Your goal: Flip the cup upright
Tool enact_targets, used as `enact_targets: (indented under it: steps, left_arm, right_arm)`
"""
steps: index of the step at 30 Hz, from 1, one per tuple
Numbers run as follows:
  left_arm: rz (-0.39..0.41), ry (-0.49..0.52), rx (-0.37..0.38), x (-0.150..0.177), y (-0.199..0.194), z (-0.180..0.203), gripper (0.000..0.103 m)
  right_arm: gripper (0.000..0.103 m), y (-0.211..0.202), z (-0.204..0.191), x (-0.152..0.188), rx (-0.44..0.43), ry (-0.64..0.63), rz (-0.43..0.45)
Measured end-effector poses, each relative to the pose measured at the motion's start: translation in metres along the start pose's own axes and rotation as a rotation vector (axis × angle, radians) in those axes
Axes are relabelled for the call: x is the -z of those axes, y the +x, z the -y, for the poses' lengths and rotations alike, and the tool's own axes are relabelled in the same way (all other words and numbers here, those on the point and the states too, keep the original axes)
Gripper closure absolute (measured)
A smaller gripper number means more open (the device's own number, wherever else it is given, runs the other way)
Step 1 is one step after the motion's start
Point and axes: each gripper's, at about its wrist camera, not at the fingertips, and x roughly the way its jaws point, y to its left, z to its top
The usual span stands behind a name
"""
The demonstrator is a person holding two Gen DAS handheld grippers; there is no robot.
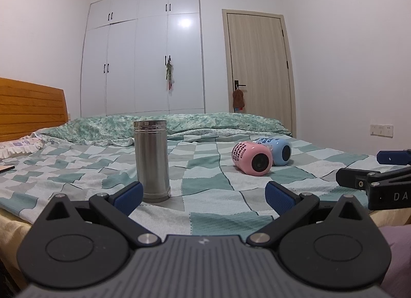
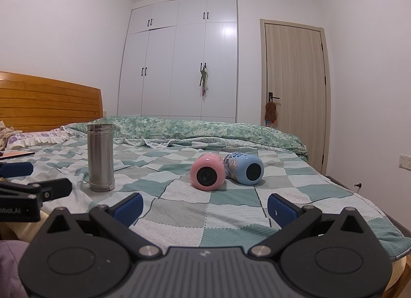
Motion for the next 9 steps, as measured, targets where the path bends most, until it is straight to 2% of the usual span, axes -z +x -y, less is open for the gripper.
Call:
enact_targets:
  steps: [9]
  left_arm:
    - [0.002, -0.013, 0.007, 0.0019, -0.0010, -0.0031, 0.000]
  right_arm:
    - [0.000, -0.0003, -0.0004, -0.0004, 0.000, 0.001, 0.001]
